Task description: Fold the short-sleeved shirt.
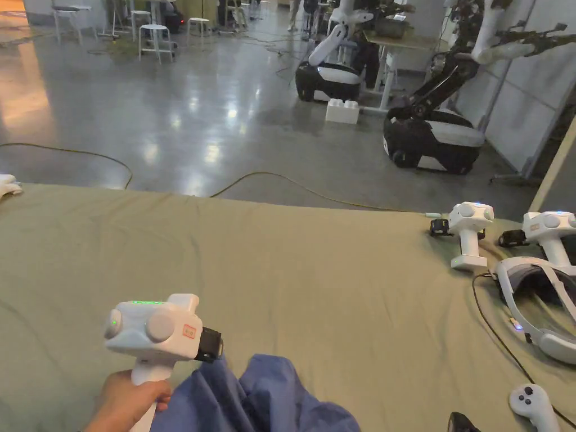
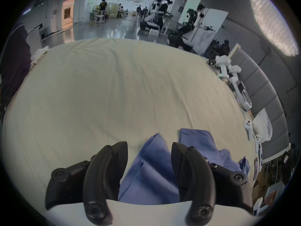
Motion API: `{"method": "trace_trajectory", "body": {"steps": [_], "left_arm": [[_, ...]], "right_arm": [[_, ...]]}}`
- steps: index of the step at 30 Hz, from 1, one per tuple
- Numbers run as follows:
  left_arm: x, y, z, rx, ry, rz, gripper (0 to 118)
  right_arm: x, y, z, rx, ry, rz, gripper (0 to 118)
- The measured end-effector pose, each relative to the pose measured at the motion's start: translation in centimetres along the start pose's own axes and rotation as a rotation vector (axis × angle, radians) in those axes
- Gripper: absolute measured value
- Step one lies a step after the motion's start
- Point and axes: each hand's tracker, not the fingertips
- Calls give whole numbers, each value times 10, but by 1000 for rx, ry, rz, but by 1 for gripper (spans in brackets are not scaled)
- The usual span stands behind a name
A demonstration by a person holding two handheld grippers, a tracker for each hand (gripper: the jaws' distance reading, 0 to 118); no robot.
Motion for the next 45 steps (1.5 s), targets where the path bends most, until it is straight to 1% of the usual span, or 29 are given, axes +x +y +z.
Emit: {"method": "trace_trajectory", "body": {"steps": [3,4,5,6,7,8,9,10,13,14,16,17,18,19,21,24,25,27,28,29,30,31,32,33,34,36,41,45], "left_arm": [[8,-2,-31,-128,37,-17,62],[11,-5,-40,-173,82,-34,62],[14,-10,-46,-184,104,-52,61],[19,-14,-46,-156,122,-79,60],[24,-19,-39,-103,140,-99,56],[30,-22,-36,-78,164,-110,41],[35,-24,-36,-78,166,-143,9],[37,-26,-35,-86,161,-175,6],[36,-33,-16,-90,55,-127,6],[37,-36,-6,-70,74,-127,6],[35,-41,20,16,78,-118,5],[34,-44,33,35,53,-99,6],[33,-48,49,63,27,-72,6],[31,-51,64,90,8,-63,6],[32,-61,95,156,7,-62,6],[34,-78,133,205,20,-99,6],[35,-84,144,221,16,-113,6],[36,-97,163,238,26,-111,6],[35,-103,171,251,26,-108,6],[33,-110,180,266,25,-95,6],[32,-116,187,275,26,-92,6],[29,-121,191,284,28,-89,6],[27,-126,197,283,40,-89,6],[24,-131,203,289,57,-86,6],[21,-136,209,297,68,-79,6],[13,-142,226,332,80,-67,6],[-10,-139,277,426,114,-51,6],[-30,-123,324,519,171,-47,6]], "right_arm": [[7,-7,-3,-31,-16,0,0],[9,-9,-3,-41,-22,1,0],[12,-11,-3,-48,-26,-1,0],[14,-13,-3,-61,-30,0,0],[17,-15,-4,-72,-35,1,0],[20,-16,-4,-85,-42,2,0],[23,-17,-5,-102,-52,4,0],[26,-18,-7,-117,-65,1,0],[40,-19,-17,-213,-95,2,3],[46,-18,-21,-247,-98,-5,3],[60,-20,-28,-303,-57,-46,23],[66,-21,-32,-332,-51,-57,36],[70,-23,-37,-373,-46,-50,51],[74,-26,-42,-401,-30,-50,57],[77,-34,-54,-480,7,-32,63],[73,-51,-74,-580,77,-30,63],[69,-59,-81,-606,86,-16,63],[59,-78,-93,-686,126,44,62],[55,-86,-97,-714,124,77,60],[52,-93,-98,-733,136,86,52],[49,-96,-96,-722,161,68,32],[48,-96,-92,-705,169,57,24],[45,-91,-85,-646,123,78,17],[42,-88,-82,-637,112,107,12],[41,-84,-77,-621,124,111,11],[39,-73,-65,-559,117,126,9],[43,-20,-29,-365,143,91,9],[43,33,-5,-226,118,112,9]]}}
